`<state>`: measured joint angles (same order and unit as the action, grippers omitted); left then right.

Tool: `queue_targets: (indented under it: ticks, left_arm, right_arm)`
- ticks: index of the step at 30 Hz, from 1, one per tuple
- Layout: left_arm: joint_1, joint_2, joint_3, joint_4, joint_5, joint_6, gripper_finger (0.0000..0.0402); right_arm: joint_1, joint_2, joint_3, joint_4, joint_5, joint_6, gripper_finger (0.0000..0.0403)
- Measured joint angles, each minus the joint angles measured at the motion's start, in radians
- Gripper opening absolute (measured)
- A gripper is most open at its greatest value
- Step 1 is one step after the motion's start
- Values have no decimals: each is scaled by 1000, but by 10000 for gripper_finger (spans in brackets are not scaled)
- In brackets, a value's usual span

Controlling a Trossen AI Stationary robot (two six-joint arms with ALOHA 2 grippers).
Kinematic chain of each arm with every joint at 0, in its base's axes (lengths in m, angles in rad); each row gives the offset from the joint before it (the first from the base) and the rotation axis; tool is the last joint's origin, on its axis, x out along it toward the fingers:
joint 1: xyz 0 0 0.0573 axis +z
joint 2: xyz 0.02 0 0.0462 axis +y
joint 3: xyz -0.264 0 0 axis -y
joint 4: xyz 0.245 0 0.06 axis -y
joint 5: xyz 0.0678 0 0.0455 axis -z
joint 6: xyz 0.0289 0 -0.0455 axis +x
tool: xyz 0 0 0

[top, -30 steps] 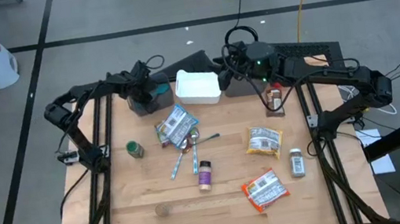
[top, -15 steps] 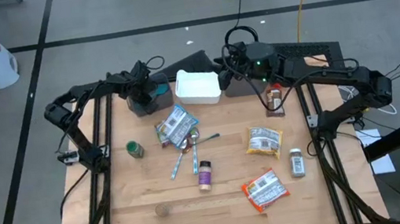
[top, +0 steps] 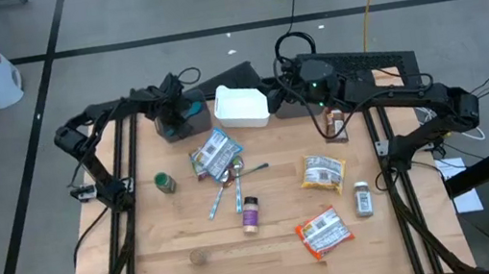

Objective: Pick & Place Food Item
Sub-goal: Put the blue noodle pack into the right black bin

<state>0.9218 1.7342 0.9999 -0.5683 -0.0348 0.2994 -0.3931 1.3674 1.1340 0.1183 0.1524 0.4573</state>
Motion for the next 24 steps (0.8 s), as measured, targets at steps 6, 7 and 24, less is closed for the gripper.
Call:
queue_targets:
  ticks: [6, 7, 24]
  left_arm:
    - [-3, -59, 127, -129, 9, -48, 183]
    - [-3, -74, 157, -157, 17, -65, 182]
    - [-216, -560, 196, -185, 457, -376, 170]
  right_arm:
    - [0, 0, -14, 63, 2, -44, 152]
    - [0, 0, -18, 74, 2, -51, 152]
    - [9, 0, -52, 169, 3, 50, 152]
